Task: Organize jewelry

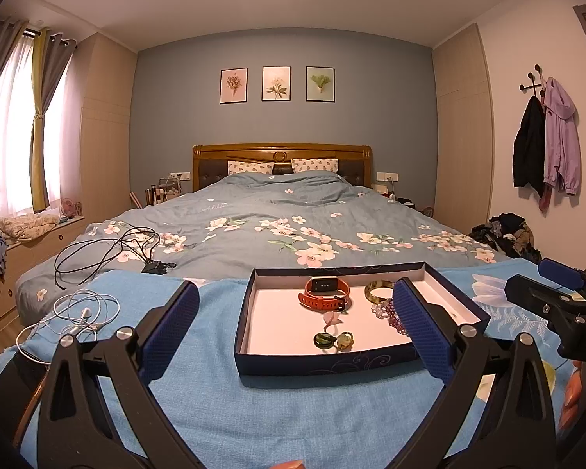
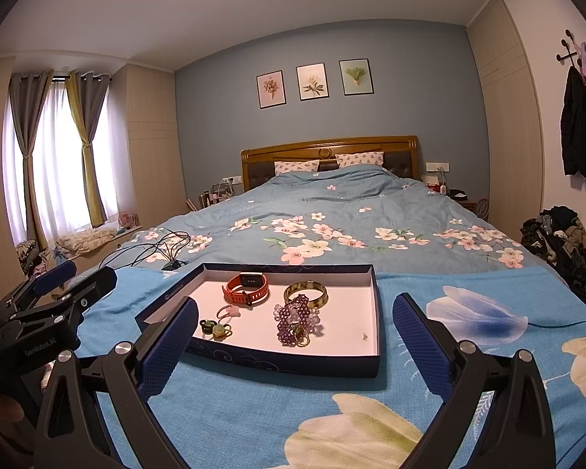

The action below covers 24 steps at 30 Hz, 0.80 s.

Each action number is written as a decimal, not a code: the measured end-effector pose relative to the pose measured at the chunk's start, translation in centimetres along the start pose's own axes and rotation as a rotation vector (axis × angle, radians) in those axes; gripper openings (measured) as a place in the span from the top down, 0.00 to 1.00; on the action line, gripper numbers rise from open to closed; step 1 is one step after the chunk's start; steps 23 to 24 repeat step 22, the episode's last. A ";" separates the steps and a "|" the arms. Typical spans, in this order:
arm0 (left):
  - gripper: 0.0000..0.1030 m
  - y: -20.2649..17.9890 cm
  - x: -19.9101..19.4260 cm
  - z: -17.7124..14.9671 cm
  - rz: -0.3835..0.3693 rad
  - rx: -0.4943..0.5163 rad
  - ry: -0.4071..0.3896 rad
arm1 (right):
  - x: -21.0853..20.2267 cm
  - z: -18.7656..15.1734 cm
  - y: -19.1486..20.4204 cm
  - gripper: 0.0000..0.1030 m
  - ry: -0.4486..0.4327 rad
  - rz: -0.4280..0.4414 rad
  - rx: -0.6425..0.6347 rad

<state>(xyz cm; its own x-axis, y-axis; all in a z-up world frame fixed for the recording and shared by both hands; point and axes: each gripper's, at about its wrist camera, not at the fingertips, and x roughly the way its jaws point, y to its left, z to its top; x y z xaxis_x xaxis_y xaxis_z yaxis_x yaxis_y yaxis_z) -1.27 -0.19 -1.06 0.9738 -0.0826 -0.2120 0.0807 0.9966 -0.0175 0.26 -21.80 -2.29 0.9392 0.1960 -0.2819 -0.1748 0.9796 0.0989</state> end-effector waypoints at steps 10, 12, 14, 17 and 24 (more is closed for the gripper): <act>0.05 0.0 -0.1 -0.3 -0.005 0.003 -0.011 | 0.2 0.0 -0.2 0.07 0.000 0.000 0.005; 0.05 -0.1 -0.3 -0.4 -0.003 0.012 -0.016 | 0.1 0.0 -0.2 0.07 0.000 -0.001 0.004; 0.05 -0.1 -0.3 -0.4 -0.013 0.013 -0.004 | 0.1 0.0 -0.2 0.07 0.003 -0.001 0.002; 0.05 0.3 0.3 -0.3 -0.014 -0.006 0.031 | 0.3 0.1 -0.5 0.07 0.023 0.000 -0.006; 0.05 2.3 2.2 -0.8 -0.005 -0.013 0.154 | 3.3 0.0 -4.0 0.06 0.246 -0.097 -0.049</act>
